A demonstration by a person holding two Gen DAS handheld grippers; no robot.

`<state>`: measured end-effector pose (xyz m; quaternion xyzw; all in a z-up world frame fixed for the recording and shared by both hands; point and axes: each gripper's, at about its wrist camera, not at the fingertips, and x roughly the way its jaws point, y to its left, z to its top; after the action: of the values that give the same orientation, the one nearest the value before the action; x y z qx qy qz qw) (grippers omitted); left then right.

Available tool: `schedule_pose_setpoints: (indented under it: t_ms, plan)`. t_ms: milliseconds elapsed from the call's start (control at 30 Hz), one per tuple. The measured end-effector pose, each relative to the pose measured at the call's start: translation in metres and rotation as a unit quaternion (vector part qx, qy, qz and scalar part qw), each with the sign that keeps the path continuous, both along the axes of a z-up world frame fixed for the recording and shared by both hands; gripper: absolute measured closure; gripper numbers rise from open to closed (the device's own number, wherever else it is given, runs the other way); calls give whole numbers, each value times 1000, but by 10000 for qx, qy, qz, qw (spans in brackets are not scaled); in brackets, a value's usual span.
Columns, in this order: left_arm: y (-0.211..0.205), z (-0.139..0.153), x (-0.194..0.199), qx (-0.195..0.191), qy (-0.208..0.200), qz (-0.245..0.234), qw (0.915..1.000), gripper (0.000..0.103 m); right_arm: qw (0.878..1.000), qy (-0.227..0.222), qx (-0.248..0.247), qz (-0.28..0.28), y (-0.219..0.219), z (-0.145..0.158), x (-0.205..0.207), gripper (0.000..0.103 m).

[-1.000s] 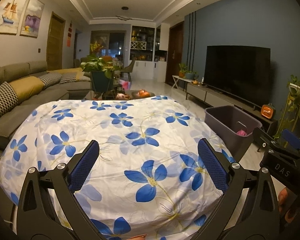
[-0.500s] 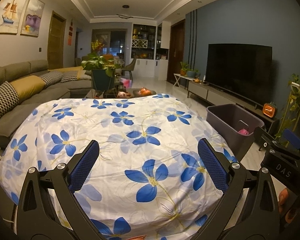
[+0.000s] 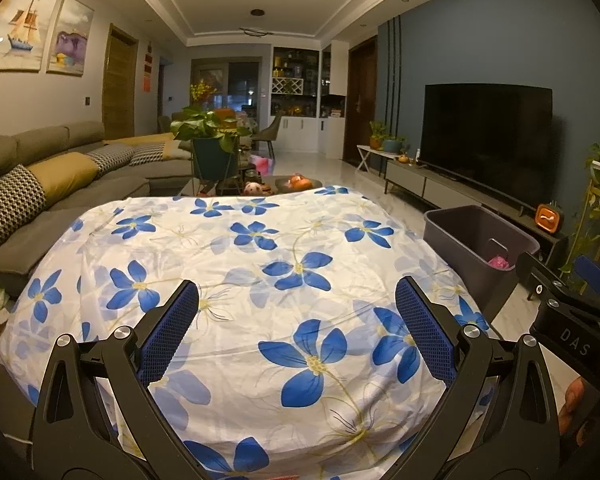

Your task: Collect trash

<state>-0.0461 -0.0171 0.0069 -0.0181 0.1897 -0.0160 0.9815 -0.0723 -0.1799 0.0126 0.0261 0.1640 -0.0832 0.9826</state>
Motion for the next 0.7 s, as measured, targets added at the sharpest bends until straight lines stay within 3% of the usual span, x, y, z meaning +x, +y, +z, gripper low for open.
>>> schedule_pose_setpoints:
  t_ms: [400, 700]
  plan:
    - [1, -8, 7, 155, 99, 144, 9997, 12, 10000, 45, -21, 20, 2, -3, 3, 6]
    - [0, -9, 10, 132, 116, 107, 9998, 6, 9999, 103, -33, 46, 3, -7, 6, 6]
